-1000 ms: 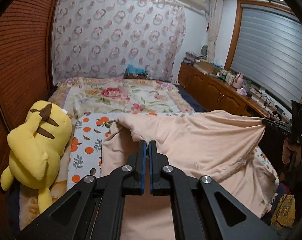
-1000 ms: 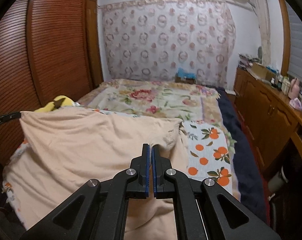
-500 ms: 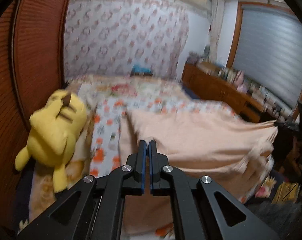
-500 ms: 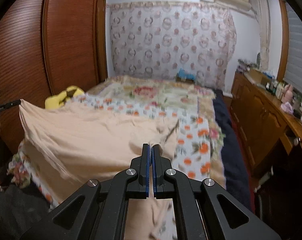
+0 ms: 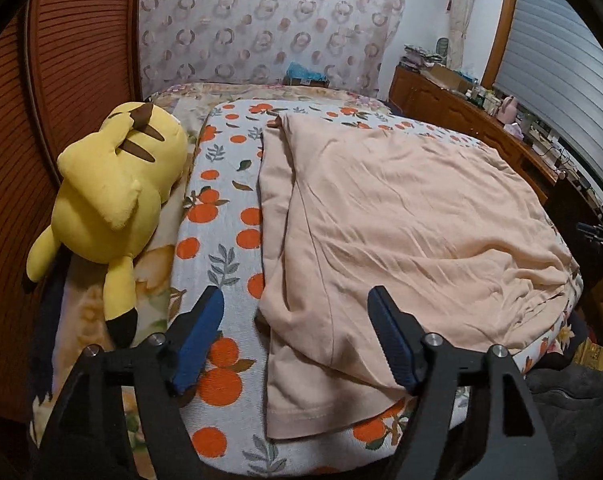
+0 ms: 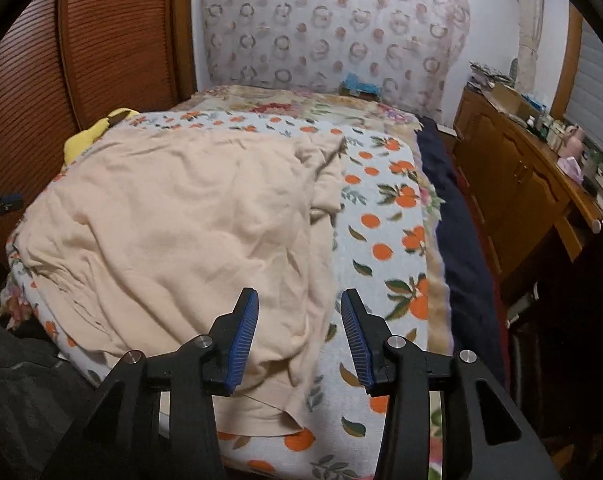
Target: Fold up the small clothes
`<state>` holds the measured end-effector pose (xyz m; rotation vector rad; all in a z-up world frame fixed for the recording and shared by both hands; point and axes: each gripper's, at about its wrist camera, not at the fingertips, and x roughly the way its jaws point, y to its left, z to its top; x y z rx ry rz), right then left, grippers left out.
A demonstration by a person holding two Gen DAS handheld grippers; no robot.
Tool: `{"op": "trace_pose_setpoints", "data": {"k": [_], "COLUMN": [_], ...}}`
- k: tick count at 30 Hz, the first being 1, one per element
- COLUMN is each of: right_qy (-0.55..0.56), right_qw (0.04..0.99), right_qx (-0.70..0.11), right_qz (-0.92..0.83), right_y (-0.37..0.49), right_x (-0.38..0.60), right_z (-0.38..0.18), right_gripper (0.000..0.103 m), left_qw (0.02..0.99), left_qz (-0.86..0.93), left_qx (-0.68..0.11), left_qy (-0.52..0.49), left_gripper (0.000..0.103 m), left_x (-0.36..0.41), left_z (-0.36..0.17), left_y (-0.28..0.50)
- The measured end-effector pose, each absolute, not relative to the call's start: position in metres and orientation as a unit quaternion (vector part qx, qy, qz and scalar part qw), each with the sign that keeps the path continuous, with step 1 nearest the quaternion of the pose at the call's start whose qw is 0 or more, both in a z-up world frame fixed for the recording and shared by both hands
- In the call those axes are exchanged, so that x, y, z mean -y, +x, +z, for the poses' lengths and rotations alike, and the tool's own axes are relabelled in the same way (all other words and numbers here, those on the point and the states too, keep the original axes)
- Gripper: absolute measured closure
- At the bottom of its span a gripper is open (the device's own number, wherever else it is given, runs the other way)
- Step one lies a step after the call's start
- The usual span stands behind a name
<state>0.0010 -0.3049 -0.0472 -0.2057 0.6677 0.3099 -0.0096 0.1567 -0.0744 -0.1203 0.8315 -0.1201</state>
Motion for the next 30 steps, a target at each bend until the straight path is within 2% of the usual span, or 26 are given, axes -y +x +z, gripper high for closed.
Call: {"op": "trace_pose_setpoints", "data": {"k": [11,13,16,18,30], "right_qy": [-0.096,-0.104,-0.103,-0.112,-0.094], "right_qw": [0.911,0.909,0.905,0.904,0.915], "right_qx": [-0.374,-0.377,-0.379,-0.379,-0.364], "right_qz": [0.146,0.147,0.164,0.164,0.147], "right_y": [-0.007,-0.007,-0.010,-0.015,-0.031], "right_x": [0.314,0.315,0.319,0.322,0.344], "right_z": [-0.086,-0.091,-0.091,-0.090,-0.064], "right_gripper": [0.058,0.066,0.092,0.099,0.100], "left_qw": [0.901,0.902,0.903,0.904,0.906], "left_qz": [-0.042,-0.038,-0.034,-0.031,-0.026], "left_qx": [-0.428,-0.427,-0.425,-0.424,-0.422], "left_qy": [-0.055,-0.051,-0.047,-0.042,-0.034], "left_gripper": [0.026,0.026,0.025,0.024,0.023], "left_x": [-0.148,-0.146,-0.145,-0.143,-0.140], "left_z": [-0.099,-0.099,-0.100,-0.101,-0.101], "left_y": [-0.003,-0.003,-0.002,-0.003,-0.003]}}
